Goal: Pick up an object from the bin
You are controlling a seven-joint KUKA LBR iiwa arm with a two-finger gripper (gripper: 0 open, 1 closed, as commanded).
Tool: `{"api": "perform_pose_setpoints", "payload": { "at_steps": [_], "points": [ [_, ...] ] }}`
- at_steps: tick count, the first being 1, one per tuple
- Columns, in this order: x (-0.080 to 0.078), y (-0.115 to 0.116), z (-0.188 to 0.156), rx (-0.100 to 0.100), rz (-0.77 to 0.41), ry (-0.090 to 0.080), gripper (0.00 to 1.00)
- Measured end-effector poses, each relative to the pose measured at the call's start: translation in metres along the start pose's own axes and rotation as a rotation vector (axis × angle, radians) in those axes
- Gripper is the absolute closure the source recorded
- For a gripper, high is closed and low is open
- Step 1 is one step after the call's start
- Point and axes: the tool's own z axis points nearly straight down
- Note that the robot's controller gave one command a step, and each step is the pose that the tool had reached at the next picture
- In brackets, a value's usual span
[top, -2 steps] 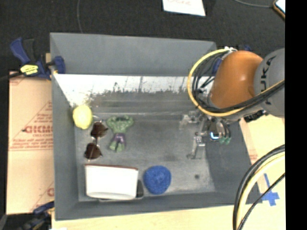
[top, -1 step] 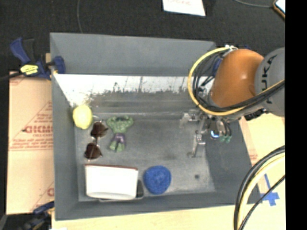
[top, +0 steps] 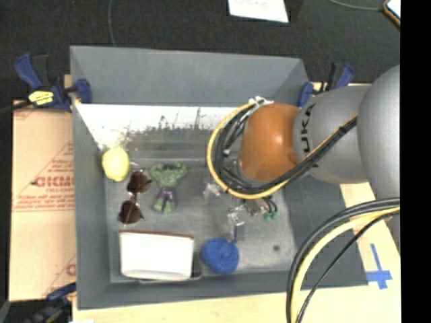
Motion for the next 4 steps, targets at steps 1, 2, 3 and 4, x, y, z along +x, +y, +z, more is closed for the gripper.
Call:
{"api": "perform_pose_setpoints", "payload": {
  "at_steps": [1, 2, 3, 4],
  "points": [
    [0.015, 0.016, -0.058, 0.003, 0.179, -0.005, 0.0],
    [0.084, 0.042, -0.031, 0.001, -0.221, -0.003, 0.0],
    [0.063, 0.05, -0.001, 0.004, -0.137, -0.008, 0.0],
    [0.063, 0.06, -0.001, 0.004, -0.475, -0.011, 1.0]
  ]
}}
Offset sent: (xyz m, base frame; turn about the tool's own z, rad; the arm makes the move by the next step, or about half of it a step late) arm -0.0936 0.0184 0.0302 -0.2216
